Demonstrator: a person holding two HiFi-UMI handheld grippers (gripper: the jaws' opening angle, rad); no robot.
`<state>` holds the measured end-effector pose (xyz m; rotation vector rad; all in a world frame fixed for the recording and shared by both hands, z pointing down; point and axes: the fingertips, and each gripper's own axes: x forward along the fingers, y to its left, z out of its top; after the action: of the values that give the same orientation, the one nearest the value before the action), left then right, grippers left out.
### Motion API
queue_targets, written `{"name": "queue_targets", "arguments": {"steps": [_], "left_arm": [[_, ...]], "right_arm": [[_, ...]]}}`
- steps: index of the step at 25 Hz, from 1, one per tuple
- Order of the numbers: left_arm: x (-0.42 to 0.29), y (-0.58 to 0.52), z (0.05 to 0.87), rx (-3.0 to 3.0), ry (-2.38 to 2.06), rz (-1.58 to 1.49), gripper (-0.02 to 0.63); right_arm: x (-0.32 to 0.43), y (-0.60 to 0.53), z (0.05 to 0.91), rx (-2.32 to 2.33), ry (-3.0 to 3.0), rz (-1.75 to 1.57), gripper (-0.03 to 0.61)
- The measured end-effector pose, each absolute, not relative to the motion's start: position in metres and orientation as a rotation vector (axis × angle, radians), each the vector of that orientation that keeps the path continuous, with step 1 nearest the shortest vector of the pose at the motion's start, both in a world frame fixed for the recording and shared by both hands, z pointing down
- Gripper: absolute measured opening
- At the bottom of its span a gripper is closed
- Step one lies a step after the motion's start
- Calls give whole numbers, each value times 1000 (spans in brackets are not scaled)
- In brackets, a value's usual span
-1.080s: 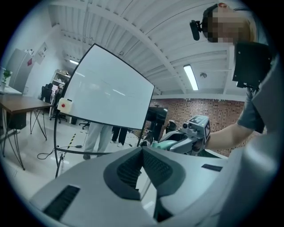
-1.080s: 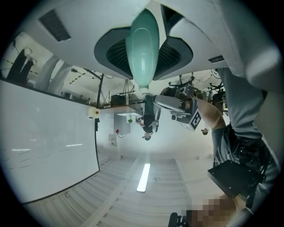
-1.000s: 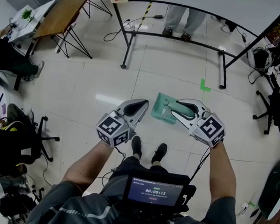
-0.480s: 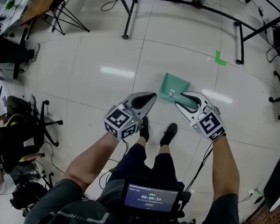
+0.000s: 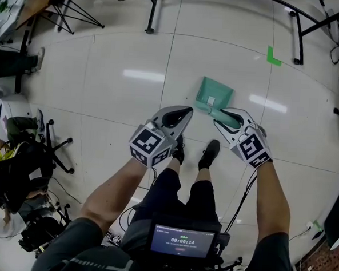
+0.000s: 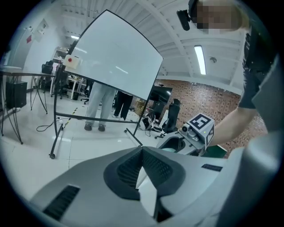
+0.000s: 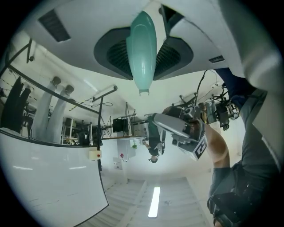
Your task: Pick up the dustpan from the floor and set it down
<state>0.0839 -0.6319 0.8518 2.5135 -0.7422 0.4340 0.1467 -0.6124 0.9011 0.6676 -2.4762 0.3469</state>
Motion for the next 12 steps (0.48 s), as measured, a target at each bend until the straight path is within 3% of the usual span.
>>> {"name": "queue_targets", "arguments": {"steps": [12], "left_arm": [[82,-637,856,2501,-733,441,26]], "right_arm": [[138,-589,923,620,-2412,402,164]]}}
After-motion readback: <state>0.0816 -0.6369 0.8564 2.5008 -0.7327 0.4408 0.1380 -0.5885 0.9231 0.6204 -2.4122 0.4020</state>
